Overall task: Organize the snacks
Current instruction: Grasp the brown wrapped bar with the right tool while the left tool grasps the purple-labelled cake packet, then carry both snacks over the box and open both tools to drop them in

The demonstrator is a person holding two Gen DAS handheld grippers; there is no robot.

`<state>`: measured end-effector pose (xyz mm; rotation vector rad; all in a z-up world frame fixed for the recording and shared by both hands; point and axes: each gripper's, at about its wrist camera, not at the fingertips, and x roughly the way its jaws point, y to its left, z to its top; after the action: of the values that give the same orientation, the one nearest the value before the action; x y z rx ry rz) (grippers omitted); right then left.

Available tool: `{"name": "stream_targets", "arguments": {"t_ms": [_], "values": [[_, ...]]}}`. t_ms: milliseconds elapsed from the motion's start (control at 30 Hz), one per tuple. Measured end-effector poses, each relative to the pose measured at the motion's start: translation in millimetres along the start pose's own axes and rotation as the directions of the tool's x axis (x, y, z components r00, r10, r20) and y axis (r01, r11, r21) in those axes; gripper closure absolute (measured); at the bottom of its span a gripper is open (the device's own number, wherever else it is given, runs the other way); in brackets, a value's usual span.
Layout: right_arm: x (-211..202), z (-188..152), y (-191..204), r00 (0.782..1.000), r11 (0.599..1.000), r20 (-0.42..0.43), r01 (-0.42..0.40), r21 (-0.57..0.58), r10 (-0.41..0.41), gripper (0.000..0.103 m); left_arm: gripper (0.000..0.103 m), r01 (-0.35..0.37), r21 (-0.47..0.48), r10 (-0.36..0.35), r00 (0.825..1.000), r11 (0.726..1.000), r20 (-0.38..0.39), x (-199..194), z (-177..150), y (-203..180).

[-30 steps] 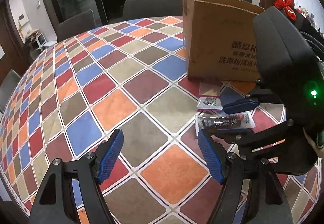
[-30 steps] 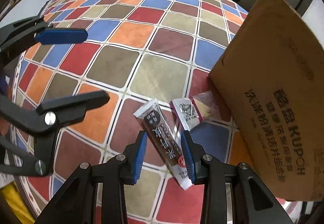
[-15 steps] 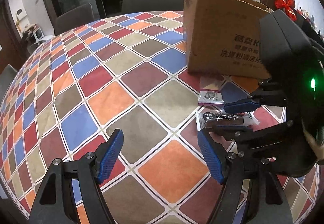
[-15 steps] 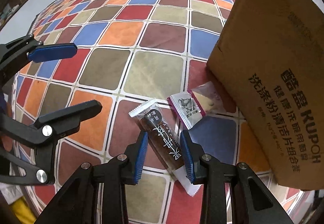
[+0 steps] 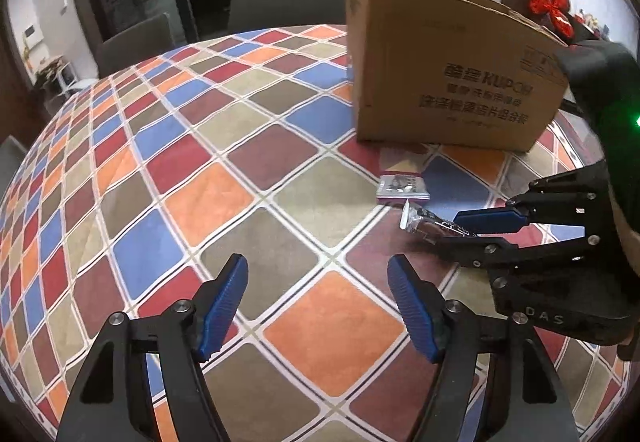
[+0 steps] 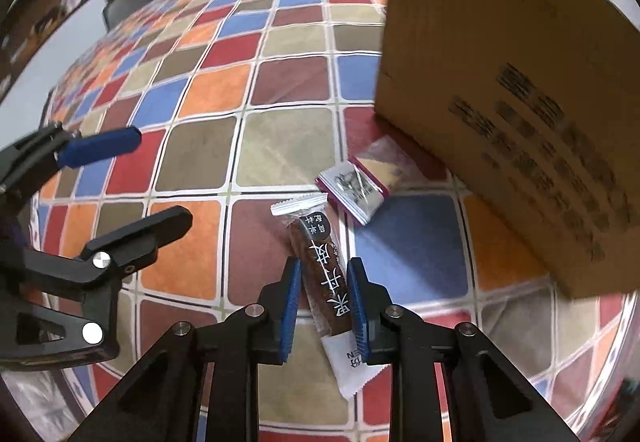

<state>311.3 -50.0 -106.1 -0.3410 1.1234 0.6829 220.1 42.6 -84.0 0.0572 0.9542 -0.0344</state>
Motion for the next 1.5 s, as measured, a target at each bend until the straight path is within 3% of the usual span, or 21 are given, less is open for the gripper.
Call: {"name": "stream_targets", "arguments": {"t_ms": [167, 433, 567, 800, 1067, 1133, 1267, 1500], "values": [[-16, -14, -16, 0.997, 0.987, 0.076, -0.009, 0.16, -0.004, 0.079, 0.031, 0.065, 0.032, -0.065, 0.998, 0.997, 0.007, 6, 7, -9], [-44, -31, -39, 0.975, 0.916, 0.176, 0.056, 0.398, -0.136, 0.079, 0.037, 0.144, 0.104, -0.147, 0.989, 0.984, 0.027, 26, 34, -26], [-52, -35, -48, 0.966, 0.892, 0.197, 0.064, 0.447, -0.168, 0.079, 0.042, 0.15, 0.153, -0.156, 0.987, 0.977, 0.027, 40, 46, -38], [-50, -33, -62, 0.962, 0.866, 0.192, 0.077, 0.494, -0.195, 0.079, 0.045, 0.147, 0.18, -0.148, 0.989, 0.973, -0.005, 69, 57, -52], [-45, -28, -65, 0.96, 0.864, 0.183, 0.097, 0.495, -0.213, 0.079, 0.059, 0.122, 0.2, -0.122, 0.992, 0.972, -0.012, 85, 59, -60], [-44, -28, -67, 0.96, 0.863, 0.182, 0.096, 0.495, -0.211, 0.079, 0.067, 0.128, 0.199, -0.128, 0.992, 0.972, -0.016, 86, 57, -61], [-43, -28, -65, 0.96, 0.863, 0.183, 0.095, 0.496, -0.211, 0.08, 0.071, 0.137, 0.195, -0.137, 0.99, 0.971, -0.011, 86, 56, -60], [-49, -34, -64, 0.958, 0.868, 0.21, 0.07, 0.491, -0.197, 0.081, 0.071, 0.128, 0.16, -0.132, 0.991, 0.979, 0.018, 63, 51, -53]]}}
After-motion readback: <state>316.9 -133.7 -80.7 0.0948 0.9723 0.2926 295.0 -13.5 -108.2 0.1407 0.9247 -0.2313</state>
